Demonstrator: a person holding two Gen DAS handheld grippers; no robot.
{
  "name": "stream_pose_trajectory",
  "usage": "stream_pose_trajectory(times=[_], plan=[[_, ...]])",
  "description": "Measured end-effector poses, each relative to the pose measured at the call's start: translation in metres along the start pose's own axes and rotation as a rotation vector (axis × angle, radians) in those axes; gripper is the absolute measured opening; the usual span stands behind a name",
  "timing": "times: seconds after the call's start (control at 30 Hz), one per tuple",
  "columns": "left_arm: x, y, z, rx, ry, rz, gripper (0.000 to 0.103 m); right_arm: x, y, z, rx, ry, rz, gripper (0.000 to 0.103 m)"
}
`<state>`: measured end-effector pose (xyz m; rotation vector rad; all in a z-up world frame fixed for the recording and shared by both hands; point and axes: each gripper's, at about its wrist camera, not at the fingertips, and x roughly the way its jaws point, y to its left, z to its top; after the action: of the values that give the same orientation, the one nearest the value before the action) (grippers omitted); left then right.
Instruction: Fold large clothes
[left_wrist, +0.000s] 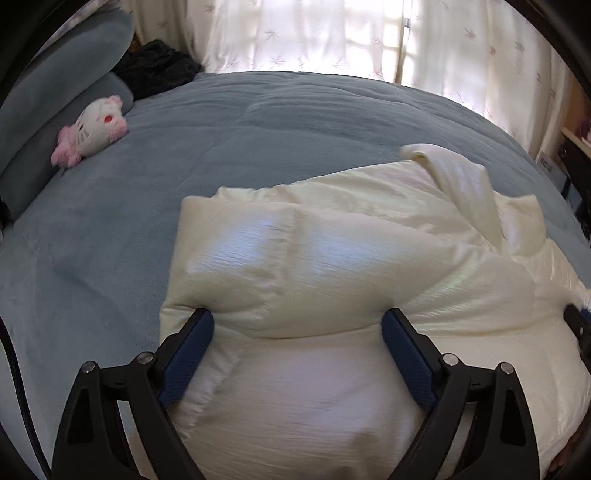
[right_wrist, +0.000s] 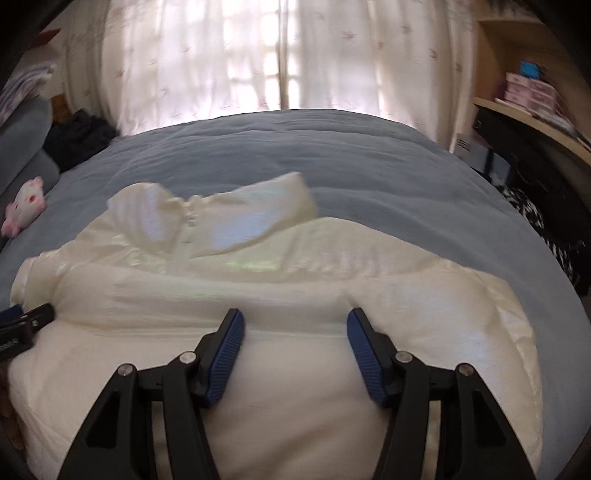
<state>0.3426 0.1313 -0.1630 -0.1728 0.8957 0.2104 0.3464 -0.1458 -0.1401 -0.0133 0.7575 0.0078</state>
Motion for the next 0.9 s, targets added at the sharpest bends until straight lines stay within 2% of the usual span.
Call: stream_pose_trajectory(times=[0.07,0.17,0.33,0.5,0.67,0.9], plan=[[0.003,0.001,-0.003,-0.009,-0.004,0.005,0.093,0.002,-0.006,-0.003,0.032,0.004,0.02,0.058],[0.005,0.0,-0.005,-0.009,-0.006,0.011,0.095,0.003,0.002,-0.006,-0.005,0.0,-0.013,0.059],[0.006,0.001,-0.003,-0.007,0.011,0.017,0.097,0.009,-0.006,-0.006,0.031,0.024,0.038,0.06],[-0.004,-0.002,0.002,0.024,0.059,0.058,0.096,0.014,-0.004,0.003,0.014,0.114,0.044,0.06],[-0.039,0.011,0.001,0.043,0.036,0.1,0.095,-0.019,-0.007,0.008,0.057,0.118,0.061,0.06],[-0.108,0.042,-0.006,0.035,-0.032,0.096,0.095,-0.089,-0.018,-0.005,0.128,0.103,0.142,0.06]])
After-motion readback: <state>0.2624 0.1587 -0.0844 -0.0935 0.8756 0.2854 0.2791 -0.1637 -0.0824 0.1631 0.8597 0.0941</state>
